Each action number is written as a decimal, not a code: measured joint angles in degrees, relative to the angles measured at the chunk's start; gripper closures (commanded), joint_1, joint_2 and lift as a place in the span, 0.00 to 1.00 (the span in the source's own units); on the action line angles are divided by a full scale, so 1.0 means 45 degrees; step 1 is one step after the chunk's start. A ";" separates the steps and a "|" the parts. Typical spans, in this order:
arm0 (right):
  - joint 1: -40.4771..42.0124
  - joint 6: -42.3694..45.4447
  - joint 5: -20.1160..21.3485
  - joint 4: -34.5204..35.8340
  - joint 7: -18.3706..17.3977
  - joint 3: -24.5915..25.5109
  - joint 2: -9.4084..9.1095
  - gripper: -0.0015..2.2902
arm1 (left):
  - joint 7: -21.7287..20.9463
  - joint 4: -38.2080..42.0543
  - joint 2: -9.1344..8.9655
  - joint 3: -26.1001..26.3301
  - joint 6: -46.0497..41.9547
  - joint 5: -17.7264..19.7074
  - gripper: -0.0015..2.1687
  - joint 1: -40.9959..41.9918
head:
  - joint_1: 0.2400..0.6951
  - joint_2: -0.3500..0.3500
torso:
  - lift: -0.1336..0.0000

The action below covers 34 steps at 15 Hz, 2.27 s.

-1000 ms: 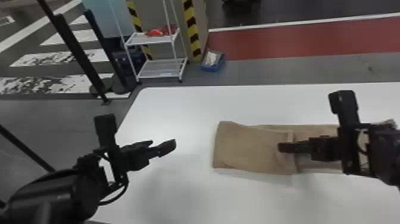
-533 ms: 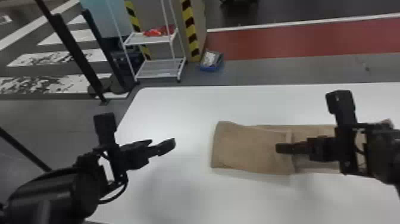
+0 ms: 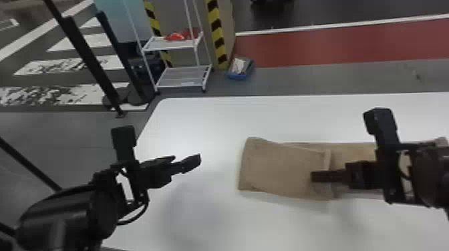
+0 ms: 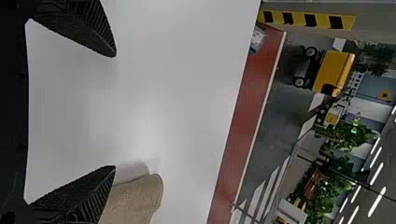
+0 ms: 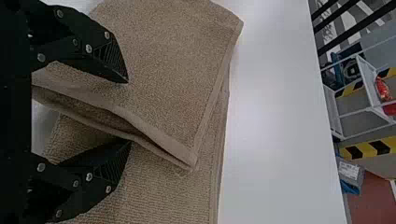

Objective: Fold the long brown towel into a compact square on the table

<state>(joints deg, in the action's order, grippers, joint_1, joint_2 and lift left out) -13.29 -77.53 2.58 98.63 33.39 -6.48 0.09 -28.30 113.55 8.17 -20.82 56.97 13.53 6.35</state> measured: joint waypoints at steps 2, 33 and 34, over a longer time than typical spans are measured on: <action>0.0035 -0.0059 -0.0060 0.0015 0.0010 0.0035 0.0000 0.34 | 0.0017 -0.0073 0.0000 0.0082 -0.0040 0.0000 0.01 -0.0039 | 1.00 0.87 | 0.08; -0.0179 0.0385 -0.0960 0.0008 0.0001 0.0534 0.0000 0.40 | 0.0020 -0.0424 0.0004 0.0263 -0.0404 -0.0131 0.01 -0.0079 | 1.00 0.87 | 0.08; -0.0209 0.0397 -0.0962 -0.0027 -0.0011 0.0516 0.0000 0.40 | 0.0020 -0.0433 0.0014 0.0255 -0.0404 -0.0135 0.01 -0.0081 | 1.00 0.87 | 0.08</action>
<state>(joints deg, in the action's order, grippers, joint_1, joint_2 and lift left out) -14.23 -75.74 -1.75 98.51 33.34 -4.16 0.09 -28.21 111.61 8.23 -19.67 55.16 12.93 5.98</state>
